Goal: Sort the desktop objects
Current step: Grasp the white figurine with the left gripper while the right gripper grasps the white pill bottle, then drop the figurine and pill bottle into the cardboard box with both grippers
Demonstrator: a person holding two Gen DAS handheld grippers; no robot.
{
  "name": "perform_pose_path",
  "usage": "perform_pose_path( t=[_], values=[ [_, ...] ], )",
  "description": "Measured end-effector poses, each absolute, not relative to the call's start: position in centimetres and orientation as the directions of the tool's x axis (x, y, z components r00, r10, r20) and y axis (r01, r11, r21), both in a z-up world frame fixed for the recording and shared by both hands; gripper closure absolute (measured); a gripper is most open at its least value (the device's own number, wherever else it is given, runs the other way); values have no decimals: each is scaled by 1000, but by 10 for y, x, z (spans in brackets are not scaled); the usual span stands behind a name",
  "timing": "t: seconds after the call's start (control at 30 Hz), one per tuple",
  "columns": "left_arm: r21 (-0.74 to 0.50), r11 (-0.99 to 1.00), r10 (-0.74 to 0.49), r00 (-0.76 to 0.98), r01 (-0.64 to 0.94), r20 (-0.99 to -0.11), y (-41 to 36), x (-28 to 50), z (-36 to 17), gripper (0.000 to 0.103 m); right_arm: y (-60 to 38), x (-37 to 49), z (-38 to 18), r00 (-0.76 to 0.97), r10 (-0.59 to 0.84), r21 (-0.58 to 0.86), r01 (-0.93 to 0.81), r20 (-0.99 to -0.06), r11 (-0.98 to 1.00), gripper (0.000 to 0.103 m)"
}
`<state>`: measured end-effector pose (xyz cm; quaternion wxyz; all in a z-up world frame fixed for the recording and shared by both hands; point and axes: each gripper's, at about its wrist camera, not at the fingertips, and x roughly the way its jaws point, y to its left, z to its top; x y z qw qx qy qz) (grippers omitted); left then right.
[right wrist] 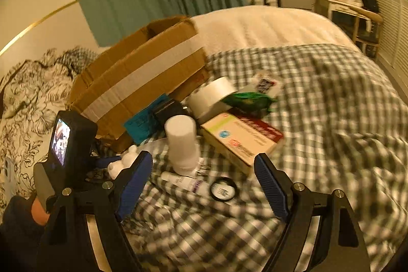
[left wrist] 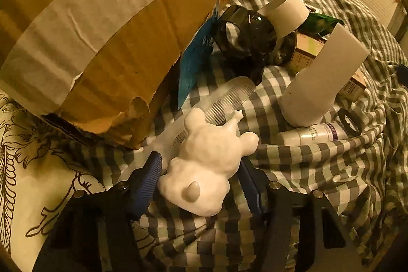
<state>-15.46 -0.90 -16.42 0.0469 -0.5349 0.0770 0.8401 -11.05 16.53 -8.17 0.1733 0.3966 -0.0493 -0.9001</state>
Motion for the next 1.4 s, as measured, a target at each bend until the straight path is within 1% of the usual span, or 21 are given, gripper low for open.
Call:
perform_pose_path(
  t=[0.13,0.17,0.2,0.23,0.3,0.33,0.37,0.47,0.6,0.7,0.83,0.93,1.03,1.2,1.3,1.4],
  values=[
    [61,-985,17,-445,-159,-895,-12,-150,-159,43,142,-136,-93,-588,-359,216,300,-725,-929,22],
    [50,-986,28,-453,-159,-891,-13,-148,-157,52,136,-145,-97,-579,-352,208,301,-735,-931,25],
    [39,-987,37,-458,-156,-888,-15,-146,-155,52,133,-150,-100,-575,-346,203,299,-741,-932,26],
    [31,-988,44,-466,-153,-884,-16,-145,-153,52,128,-158,-105,-566,-337,196,297,-753,-935,31],
    [11,-989,61,-465,-150,-883,-19,-144,-152,52,123,-167,-114,-547,-344,207,298,-763,-932,49],
    [3,-989,67,-465,-148,-883,-20,-144,-151,52,121,-171,-120,-519,-363,229,304,-774,-925,71],
    [-9,-989,77,-469,-145,-880,-22,-143,-150,52,120,-172,-125,-496,-376,244,311,-783,-918,71],
    [-36,-989,105,-493,-146,-863,-26,-138,-142,52,126,-157,-123,-513,-378,242,313,-770,-918,71],
    [-35,-986,117,-526,-163,-843,-23,-126,-135,52,149,-134,-114,-536,-387,285,266,-750,-921,71],
    [-18,-987,101,-529,-159,-842,-22,-129,-134,52,163,-118,-106,-561,-357,270,234,-747,-934,71],
    [-16,-988,95,-523,-153,-847,-20,-129,-139,52,165,-110,-95,-562,-313,211,241,-765,-947,71],
    [-22,-988,101,-543,-151,-834,-17,-128,-135,52,166,-101,-85,-562,-304,197,243,-769,-950,71],
    [11,-991,66,-551,-135,-832,-11,-125,-131,52,166,-92,-73,-561,-294,186,243,-774,-952,71],
    [0,-991,80,-591,-135,-803,-16,-112,-103,52,162,-78,-45,-585,-245,98,271,-773,-957,72],
    [-13,-988,106,-615,-155,-781,-19,-108,-78,52,158,-76,-25,-596,-234,65,291,-768,-955,72],
    [18,-984,104,-651,-179,-752,-28,-108,-45,52,154,-76,0,-617,-243,48,315,-749,-948,72]
  ],
)
